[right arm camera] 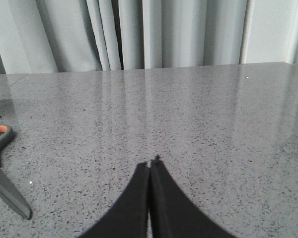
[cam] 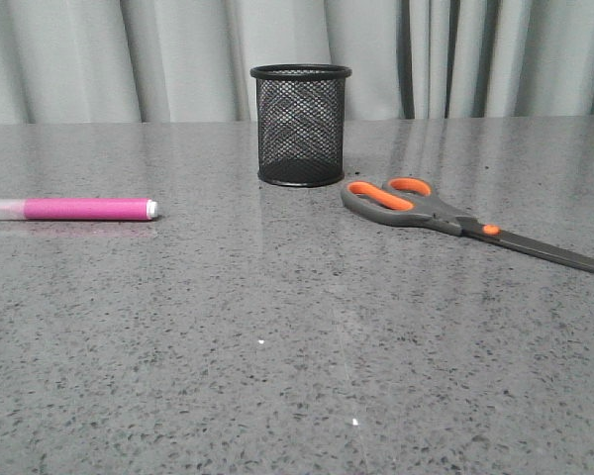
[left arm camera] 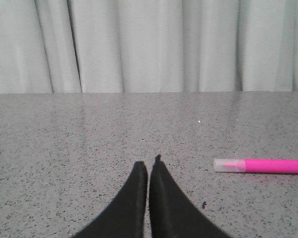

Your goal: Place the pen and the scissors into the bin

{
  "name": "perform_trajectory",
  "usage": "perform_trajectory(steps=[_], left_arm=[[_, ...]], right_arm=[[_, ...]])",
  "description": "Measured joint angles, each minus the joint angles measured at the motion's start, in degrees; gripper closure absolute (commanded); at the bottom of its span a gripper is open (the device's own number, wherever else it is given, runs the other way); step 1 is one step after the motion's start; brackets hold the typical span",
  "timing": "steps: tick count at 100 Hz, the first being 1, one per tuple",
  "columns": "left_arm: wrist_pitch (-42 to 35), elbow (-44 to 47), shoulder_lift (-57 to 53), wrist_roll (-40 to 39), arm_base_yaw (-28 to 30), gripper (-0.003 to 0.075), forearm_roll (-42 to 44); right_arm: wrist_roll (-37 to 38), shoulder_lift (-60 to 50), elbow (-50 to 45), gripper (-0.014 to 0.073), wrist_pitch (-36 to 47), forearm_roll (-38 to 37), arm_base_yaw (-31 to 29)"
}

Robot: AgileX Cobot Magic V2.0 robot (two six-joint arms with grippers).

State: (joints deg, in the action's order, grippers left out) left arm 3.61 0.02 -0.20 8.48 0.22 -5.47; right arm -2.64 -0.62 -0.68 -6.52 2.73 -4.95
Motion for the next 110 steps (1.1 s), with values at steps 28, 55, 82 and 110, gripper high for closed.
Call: perform_trajectory(steps=[28, 55, 82, 110], left_arm=[[0.00, 0.00, 0.00, 0.00, 0.00, 0.0739, 0.00], [0.00, 0.00, 0.00, 0.00, 0.00, 0.0739, 0.00], [0.00, 0.00, 0.00, 0.00, 0.00, 0.0739, 0.00], [0.00, 0.00, 0.00, 0.00, 0.00, 0.0739, -1.78]], right_arm=[[0.00, 0.00, 0.00, 0.0641, 0.00, 0.00, 0.00], [0.00, 0.00, 0.00, 0.0641, 0.00, 0.00, 0.00], [0.00, 0.00, 0.00, 0.0641, 0.00, 0.00, 0.00], [0.00, 0.00, 0.00, 0.0641, 0.00, 1.72, 0.00]])
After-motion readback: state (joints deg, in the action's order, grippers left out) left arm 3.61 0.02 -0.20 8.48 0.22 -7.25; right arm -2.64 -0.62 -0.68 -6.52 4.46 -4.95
